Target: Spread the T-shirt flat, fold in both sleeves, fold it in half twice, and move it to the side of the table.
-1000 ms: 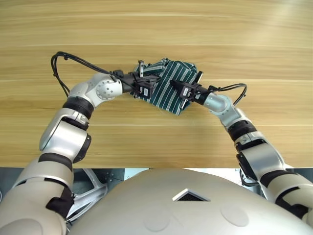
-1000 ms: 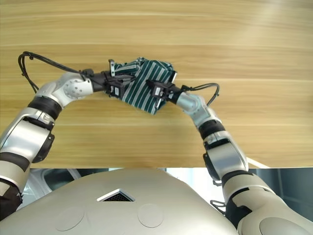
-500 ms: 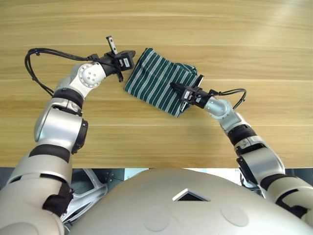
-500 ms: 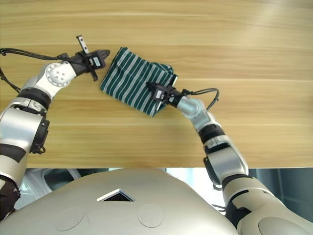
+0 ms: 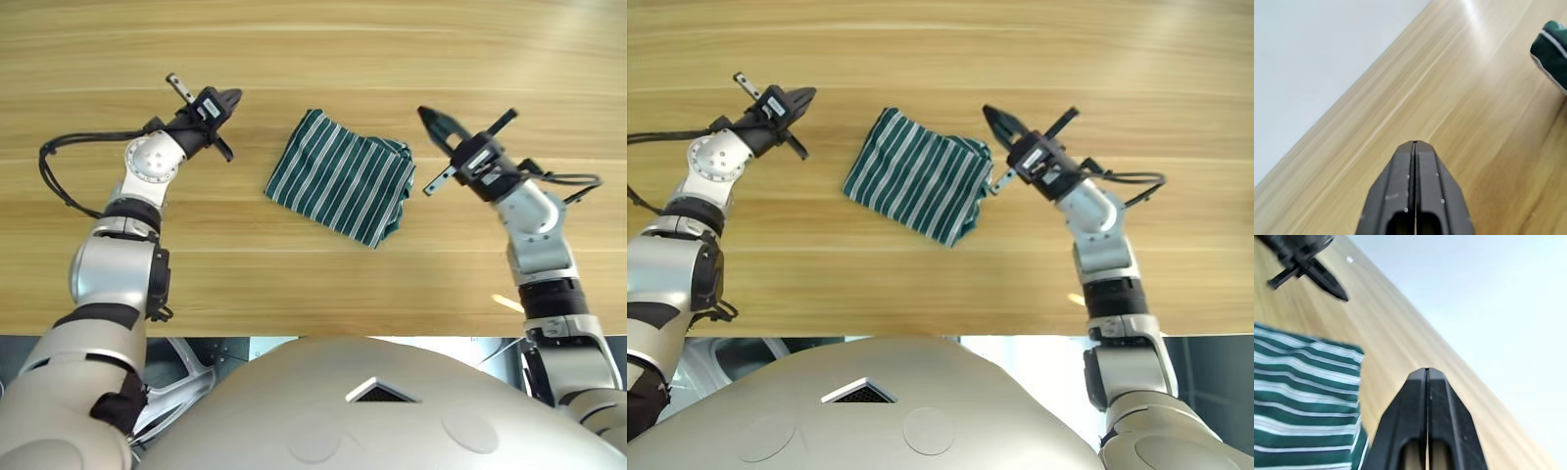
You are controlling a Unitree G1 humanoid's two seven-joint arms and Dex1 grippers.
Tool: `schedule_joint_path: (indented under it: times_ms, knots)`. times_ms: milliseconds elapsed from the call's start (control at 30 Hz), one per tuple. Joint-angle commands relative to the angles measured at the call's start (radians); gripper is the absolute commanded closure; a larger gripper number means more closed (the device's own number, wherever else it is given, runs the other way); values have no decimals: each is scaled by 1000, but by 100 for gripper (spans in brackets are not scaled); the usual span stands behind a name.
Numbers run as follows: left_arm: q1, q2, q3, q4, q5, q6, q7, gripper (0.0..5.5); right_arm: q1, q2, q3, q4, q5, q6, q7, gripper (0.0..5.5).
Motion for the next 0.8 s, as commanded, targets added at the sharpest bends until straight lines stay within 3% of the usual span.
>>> schedule_joint_path:
  times_ms: [33, 133, 333, 533, 800]
  knots:
    - [25, -15, 45, -7, -48, 1, -40, 550, -39, 47, 82, -40, -24, 55, 56, 549]
    - [33, -30, 65, -8, -68, 10, -60, 550, -129, 130, 183, 58, -92, 71, 85, 549]
    - [47, -56, 90, -9, -87, 22, -81, 550, -284, 271, 272, 355, -175, 47, 75, 549]
    - [64, -79, 99, -12, -88, 22, -78, 550, -384, 354, 298, 744, -260, 11, -3, 549]
    - [82, -119, 120, -19, -110, 15, -84, 550, -439, 338, 256, 1149, -312, 108, -224, 549]
